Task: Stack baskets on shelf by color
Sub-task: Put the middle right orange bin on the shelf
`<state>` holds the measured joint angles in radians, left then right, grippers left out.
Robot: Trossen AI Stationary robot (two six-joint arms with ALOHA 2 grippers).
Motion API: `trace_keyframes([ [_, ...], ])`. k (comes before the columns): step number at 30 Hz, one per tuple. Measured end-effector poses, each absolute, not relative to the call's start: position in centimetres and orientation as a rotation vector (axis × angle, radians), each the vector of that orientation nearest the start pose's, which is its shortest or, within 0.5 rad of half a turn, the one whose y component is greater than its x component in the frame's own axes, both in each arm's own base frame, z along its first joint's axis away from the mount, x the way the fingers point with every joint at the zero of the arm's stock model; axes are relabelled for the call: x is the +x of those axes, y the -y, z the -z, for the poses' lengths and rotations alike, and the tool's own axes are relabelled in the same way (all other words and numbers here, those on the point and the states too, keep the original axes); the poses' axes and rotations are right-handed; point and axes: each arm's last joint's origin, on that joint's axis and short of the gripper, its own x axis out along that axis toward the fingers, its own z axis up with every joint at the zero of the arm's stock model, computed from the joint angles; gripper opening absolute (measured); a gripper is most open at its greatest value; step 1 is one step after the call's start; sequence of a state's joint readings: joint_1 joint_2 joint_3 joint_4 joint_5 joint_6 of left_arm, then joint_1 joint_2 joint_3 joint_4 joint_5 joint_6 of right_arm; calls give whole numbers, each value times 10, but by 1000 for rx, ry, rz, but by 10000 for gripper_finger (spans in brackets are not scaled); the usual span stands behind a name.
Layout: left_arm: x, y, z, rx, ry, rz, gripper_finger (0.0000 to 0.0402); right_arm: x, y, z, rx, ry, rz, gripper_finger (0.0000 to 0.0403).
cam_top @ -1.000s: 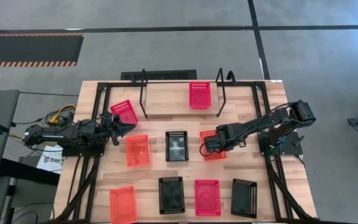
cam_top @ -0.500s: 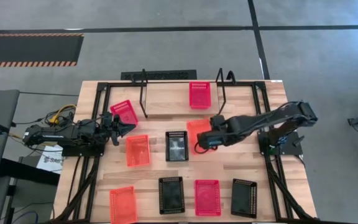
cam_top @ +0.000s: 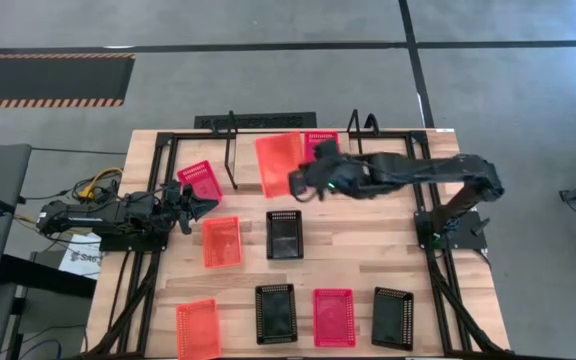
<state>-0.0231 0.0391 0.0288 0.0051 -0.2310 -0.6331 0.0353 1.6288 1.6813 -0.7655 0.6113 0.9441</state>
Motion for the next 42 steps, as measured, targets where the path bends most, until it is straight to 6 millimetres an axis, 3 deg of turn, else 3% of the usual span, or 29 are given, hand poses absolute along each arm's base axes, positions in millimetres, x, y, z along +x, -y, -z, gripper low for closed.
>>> trace_keyframes([
  [4, 98, -4, -171, -630, 61, -201, 0, 371, 39, -362, 676, -392, 786, 3],
  [8, 98, -4, -170, -629, 51, -200, 0, 395, 71, -328, 728, -471, 765, 3],
  [11, 99, -4, -170, -632, 45, -200, 0, 405, 89, -301, 775, -531, 802, 3],
  [18, 99, -4, -170, -635, 45, -198, 0, 417, 121, -268, 870, -562, 849, 3],
  [31, 99, -4, -170, -634, 45, -199, 0, 398, 142, -265, 883, -641, 968, 3],
  [42, 99, -4, -170, -632, 45, -199, 0, 396, 145, -259, 885, -667, 1003, 3],
])
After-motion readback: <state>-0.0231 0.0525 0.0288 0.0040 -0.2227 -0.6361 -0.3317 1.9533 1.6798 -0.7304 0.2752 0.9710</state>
